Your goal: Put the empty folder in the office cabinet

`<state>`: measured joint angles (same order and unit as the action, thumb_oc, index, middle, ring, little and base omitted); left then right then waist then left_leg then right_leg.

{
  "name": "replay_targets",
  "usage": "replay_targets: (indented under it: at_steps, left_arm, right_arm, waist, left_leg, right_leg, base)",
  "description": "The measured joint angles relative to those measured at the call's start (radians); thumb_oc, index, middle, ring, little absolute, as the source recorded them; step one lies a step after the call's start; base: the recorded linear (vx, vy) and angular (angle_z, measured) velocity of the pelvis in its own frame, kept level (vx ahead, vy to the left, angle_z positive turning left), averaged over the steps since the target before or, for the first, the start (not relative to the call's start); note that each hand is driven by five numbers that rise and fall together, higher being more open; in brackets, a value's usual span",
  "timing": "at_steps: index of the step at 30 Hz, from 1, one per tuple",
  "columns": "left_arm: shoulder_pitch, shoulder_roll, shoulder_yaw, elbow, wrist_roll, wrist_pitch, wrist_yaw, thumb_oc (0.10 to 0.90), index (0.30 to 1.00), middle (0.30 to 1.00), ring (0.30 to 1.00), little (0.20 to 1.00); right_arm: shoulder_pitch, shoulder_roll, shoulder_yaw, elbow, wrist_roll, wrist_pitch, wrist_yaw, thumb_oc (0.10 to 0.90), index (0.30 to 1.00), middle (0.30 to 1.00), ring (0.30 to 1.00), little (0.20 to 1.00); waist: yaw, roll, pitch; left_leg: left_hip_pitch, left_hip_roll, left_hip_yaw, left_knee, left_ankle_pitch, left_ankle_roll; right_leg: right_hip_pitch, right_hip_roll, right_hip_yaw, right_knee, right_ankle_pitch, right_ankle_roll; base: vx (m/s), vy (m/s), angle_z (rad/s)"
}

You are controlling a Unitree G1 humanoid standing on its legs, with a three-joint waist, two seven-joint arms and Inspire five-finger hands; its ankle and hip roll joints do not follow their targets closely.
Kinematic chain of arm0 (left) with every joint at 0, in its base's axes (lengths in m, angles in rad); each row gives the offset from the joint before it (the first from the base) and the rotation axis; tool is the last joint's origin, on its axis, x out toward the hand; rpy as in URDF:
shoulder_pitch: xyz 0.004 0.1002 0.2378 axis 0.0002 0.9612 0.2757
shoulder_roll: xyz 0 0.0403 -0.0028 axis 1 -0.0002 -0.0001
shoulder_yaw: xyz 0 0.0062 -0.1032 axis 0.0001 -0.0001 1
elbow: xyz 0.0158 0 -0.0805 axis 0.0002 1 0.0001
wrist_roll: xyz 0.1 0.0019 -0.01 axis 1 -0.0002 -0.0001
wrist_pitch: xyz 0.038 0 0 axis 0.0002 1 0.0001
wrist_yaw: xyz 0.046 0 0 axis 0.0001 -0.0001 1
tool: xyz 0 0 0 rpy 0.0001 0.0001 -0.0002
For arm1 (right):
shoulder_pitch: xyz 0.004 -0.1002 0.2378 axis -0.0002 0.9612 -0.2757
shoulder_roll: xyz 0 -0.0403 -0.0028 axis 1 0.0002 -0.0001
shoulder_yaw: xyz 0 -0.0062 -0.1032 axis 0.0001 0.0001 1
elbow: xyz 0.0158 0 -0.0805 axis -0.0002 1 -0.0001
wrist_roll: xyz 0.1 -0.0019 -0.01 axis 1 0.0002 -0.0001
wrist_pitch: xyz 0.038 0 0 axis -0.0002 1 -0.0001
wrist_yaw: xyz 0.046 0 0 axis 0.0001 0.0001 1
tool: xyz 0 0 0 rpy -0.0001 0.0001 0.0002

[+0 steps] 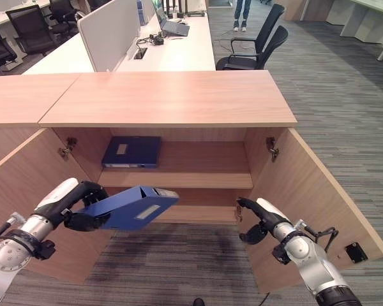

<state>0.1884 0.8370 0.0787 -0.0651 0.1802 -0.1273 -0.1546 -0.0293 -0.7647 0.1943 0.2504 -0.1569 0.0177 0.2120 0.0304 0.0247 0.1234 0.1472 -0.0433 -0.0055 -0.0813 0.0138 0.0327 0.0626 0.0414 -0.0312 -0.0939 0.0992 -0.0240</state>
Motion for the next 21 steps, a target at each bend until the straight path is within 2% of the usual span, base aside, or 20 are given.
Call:
replay_targets:
  at_steps: [7, 11, 13, 14, 21]
  left_arm:
    - [-0.002, -0.035, -0.003, -0.038, 0.022, 0.015, 0.02, 0.4, 0.3, 0.3, 0.3, 0.3]
    - [-0.089, -0.034, -0.081, -0.105, 0.006, 0.001, 0.019, 0.4, 0.3, 0.3, 0.3, 0.3]
    - [-0.111, -0.025, -0.102, -0.128, -0.03, -0.005, 0.018, 0.4, 0.3, 0.3, 0.3, 0.3]
    - [-0.136, 0.016, -0.136, -0.137, -0.062, -0.012, 0.014, 0.4, 0.3, 0.3, 0.3, 0.3]
    - [-0.136, 0.021, -0.137, -0.146, -0.077, -0.021, 0.009, 0.4, 0.3, 0.3, 0.3, 0.3]
  right_arm:
    - [0.014, 0.005, -0.022, -0.038, 0.001, 0.011, -0.013, 0.8, 0.9, 0.9, 0.9, 0.9]
    - [-0.069, 0.028, -0.018, -0.131, 0.002, -0.009, -0.064, 0.8, 0.9, 0.9, 0.9, 0.9]
    - [-0.109, 0.033, -0.01, -0.148, 0.0, -0.013, -0.088, 0.8, 0.9, 0.9, 0.9, 0.9]
    - [-0.133, 0.032, -0.001, -0.169, 0.0, -0.015, -0.097, 0.8, 0.9, 0.9, 0.9, 0.9]
    - [-0.14, 0.033, 0.039, -0.174, -0.001, -0.033, -0.118, 0.8, 0.9, 0.9, 0.9, 0.9]
  waist:
    - [0.001, 0.0, 0.0]
    - [0.002, 0.001, 0.0]
    - [0.0, 0.001, 0.0]
    - [0.001, 0.001, 0.0]
    - [0.001, 0.002, 0.0]
  left_leg:
    - [0.0, 0.0, 0.001, 0.0, 0.0, 0.0]
    - [0.002, 0.0, 0.002, 0.0, 0.0, 0.001]
    - [0.002, 0.0, 0.003, 0.0, 0.0, 0.001]
    - [0.002, 0.0, 0.003, 0.0, 0.0, 0.0]
    - [0.002, 0.0, 0.003, 0.0, 0.0, 0.0]
  right_leg:
    - [0.0, 0.0, 0.001, 0.0, 0.0, 0.0]
    - [0.002, 0.0, 0.001, 0.0, 0.001, 0.0]
    - [0.001, 0.001, 0.002, 0.002, 0.001, -0.001]
    - [0.001, 0.001, 0.002, 0.006, 0.001, 0.0]
    - [0.001, 0.0, 0.002, 0.006, 0.001, 0.0]
  base:
    - [0.0, 0.0, 0.0]
    - [-0.01, -0.001, 0.0]
    - [0.0, 0.0, 0.0]
    - [0.0, 0.0, 0.0]
    - [0.0, 0.0, 0.0]
